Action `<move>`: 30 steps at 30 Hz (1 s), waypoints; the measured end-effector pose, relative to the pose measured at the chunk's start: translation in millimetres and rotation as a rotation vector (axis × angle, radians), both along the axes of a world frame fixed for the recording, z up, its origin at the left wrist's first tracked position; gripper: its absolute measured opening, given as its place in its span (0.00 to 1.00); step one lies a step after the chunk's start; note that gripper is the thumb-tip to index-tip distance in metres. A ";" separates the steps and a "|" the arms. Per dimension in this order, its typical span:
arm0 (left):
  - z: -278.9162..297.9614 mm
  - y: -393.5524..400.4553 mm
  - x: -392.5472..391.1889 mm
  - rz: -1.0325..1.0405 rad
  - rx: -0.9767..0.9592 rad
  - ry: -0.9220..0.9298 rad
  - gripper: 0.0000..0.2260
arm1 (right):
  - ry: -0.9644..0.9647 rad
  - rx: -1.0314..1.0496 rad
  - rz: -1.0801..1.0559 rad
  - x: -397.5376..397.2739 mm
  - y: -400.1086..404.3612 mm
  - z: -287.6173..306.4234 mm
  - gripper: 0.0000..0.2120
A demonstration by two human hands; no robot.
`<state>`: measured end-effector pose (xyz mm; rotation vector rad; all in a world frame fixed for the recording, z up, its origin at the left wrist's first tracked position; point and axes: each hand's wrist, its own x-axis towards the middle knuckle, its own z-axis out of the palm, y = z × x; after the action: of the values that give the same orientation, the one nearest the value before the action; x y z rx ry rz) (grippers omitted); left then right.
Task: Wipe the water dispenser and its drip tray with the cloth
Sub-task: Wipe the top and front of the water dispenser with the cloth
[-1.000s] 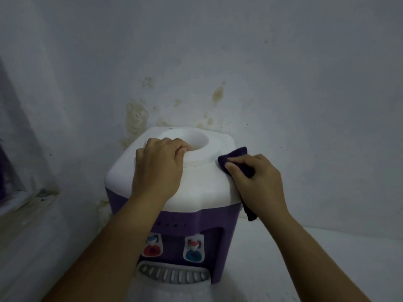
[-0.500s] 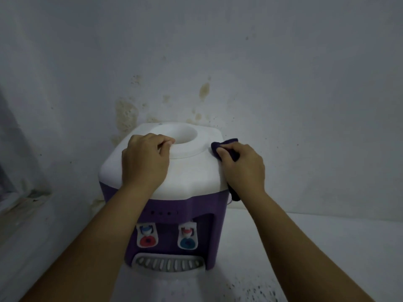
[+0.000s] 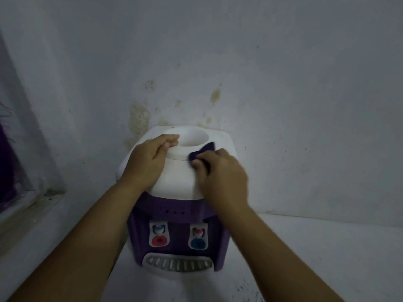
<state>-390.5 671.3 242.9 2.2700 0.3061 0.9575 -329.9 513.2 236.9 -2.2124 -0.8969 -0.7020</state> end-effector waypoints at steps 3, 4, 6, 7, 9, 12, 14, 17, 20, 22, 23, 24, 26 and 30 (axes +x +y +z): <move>-3.7 -1.9 0.1 0.079 0.091 -0.026 0.13 | -0.102 0.012 0.111 -21.2 0.0 -11.7 0.09; -6.5 -3.5 -0.2 0.115 0.124 -0.035 0.12 | -0.072 0.028 0.063 -10.7 -8.1 -10.2 0.10; -10.5 -6.3 -1.1 0.155 0.139 -0.062 0.11 | 0.066 0.073 -0.124 18.1 -25.4 -7.7 0.11; -12.0 -7.6 -1.4 0.170 0.136 -0.066 0.11 | 0.131 0.110 -0.208 28.5 -32.9 -6.2 0.12; -13.7 -8.8 -0.8 0.207 0.146 -0.066 0.11 | 0.163 0.176 -0.269 28.5 -30.6 -7.4 0.11; -15.1 -8.7 -3.4 0.245 0.153 -0.082 0.12 | -0.024 0.169 -0.147 -18.9 -3.3 -22.3 0.08; -16.1 -6.1 -3.8 0.239 0.133 -0.087 0.13 | -0.100 0.171 -0.030 -41.5 -1.4 -36.3 0.08; -17.5 -3.0 -3.4 0.213 0.112 -0.085 0.13 | -0.052 0.256 -0.088 -23.5 -23.9 -36.9 0.08; -19.0 -2.5 -2.5 0.221 0.113 -0.091 0.14 | 0.131 0.429 -0.270 -1.0 -33.2 -34.0 0.08; -19.6 -3.1 -2.2 0.228 0.110 -0.087 0.14 | 0.071 0.418 -0.230 -15.0 -19.4 -39.5 0.08; -19.6 -3.0 -2.3 0.231 0.107 -0.087 0.14 | 0.017 0.390 -0.161 -28.4 -9.8 -46.9 0.08; -19.4 -2.9 -2.5 0.232 0.105 -0.090 0.14 | -0.024 0.358 -0.092 -42.0 -2.3 -56.9 0.08; -19.6 -2.6 -2.7 0.224 0.098 -0.092 0.14 | -0.048 0.337 -0.002 -57.2 -0.8 -73.8 0.10; -18.9 -2.2 -3.0 0.211 0.078 -0.091 0.14 | 0.113 0.579 -0.184 -30.0 -18.4 -70.7 0.10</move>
<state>-393.6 669.1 224.0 2.2889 0.4835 1.1964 -359.9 494.8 166.2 -1.7981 -0.3686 -0.7936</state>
